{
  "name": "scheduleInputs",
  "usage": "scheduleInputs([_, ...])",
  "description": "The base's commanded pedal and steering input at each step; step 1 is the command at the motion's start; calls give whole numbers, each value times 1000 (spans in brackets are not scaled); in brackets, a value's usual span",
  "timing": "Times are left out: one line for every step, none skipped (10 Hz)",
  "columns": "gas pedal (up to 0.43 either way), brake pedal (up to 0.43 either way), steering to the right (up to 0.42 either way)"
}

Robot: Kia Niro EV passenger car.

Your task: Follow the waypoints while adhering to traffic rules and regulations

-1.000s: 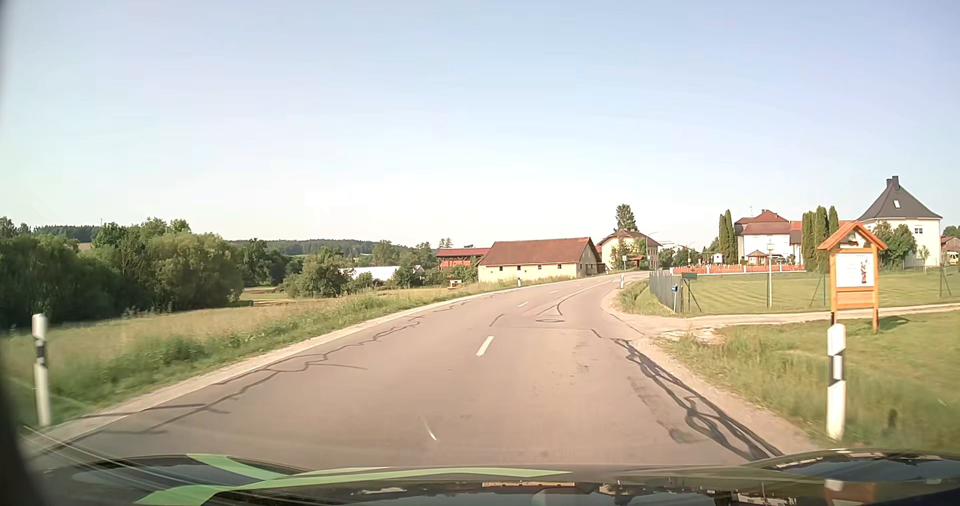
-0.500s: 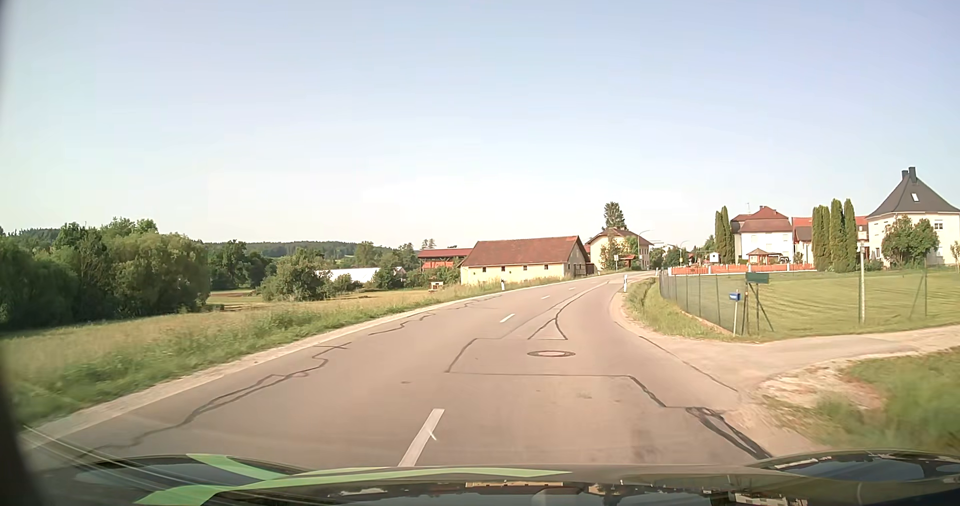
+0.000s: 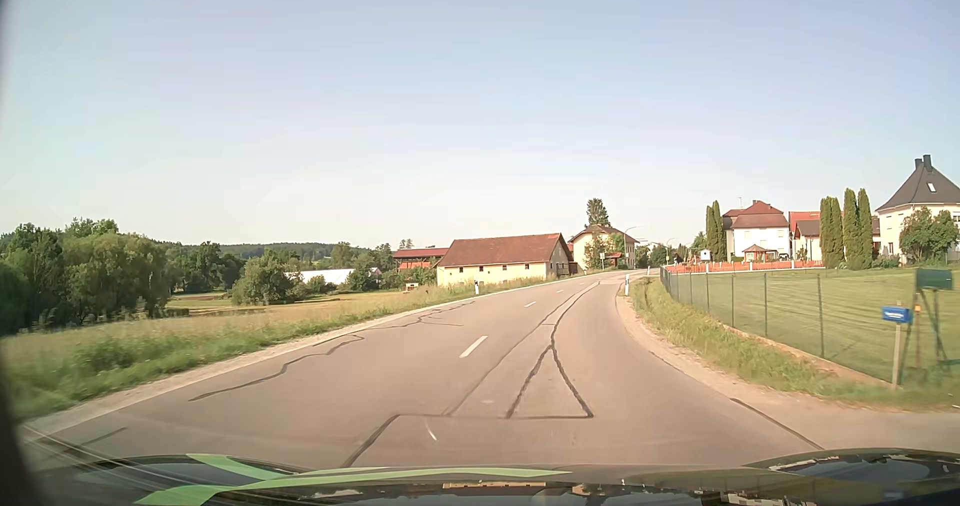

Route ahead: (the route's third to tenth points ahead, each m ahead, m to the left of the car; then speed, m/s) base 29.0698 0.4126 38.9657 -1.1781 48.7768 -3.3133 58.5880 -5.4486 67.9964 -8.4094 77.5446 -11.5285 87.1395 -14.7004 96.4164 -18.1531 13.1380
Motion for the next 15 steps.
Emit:
scheduleInputs([0,0,28])
scheduleInputs([8,0,28])
scheduleInputs([8,0,28])
scheduleInputs([28,0,31])
scheduleInputs([39,0,33])
scheduleInputs([39,0,33])
scheduleInputs([47,0,34])
scheduleInputs([47,0,33])
scheduleInputs([47,0,33])
scheduleInputs([79,0,32])
scheduleInputs([98,0,31])
scheduleInputs([118,0,31])
scheduleInputs([118,0,31])
scheduleInputs([118,0,31])
scheduleInputs([118,0,30])
